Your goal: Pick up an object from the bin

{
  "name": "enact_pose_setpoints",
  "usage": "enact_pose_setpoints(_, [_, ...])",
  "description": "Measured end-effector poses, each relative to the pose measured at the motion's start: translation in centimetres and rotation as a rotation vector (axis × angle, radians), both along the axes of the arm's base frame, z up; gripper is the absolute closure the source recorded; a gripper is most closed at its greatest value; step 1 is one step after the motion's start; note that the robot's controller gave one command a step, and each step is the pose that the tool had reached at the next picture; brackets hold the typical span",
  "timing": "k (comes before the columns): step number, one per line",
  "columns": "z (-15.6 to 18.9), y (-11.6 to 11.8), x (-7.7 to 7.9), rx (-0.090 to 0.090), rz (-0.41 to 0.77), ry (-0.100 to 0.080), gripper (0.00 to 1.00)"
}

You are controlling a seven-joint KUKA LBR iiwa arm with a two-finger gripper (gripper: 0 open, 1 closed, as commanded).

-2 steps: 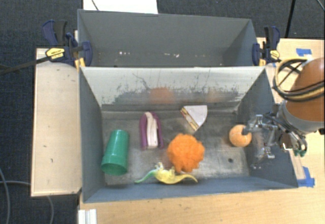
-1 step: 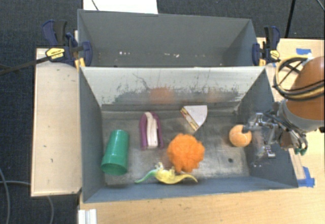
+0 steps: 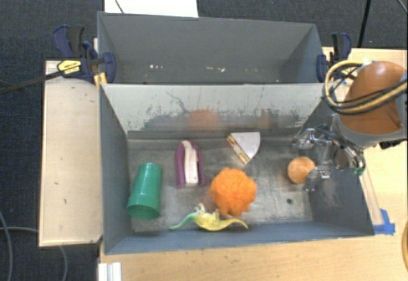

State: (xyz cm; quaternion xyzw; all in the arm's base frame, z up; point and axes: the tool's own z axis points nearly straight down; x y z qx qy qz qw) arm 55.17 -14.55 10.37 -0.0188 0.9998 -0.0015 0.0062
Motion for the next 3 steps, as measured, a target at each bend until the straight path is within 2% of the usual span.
enact_pose_setpoints(1, [-3.0, 0.1, -6.4, 0.003, -0.042, 0.006, 1.00])
enact_pose_setpoints(2, [-3.0, 0.1, -6.4, 0.003, -0.041, 0.006, 1.00])
enact_pose_setpoints(3, [18.1, 0.4, -5.7, 0.003, -0.028, 0.013, 1.00])
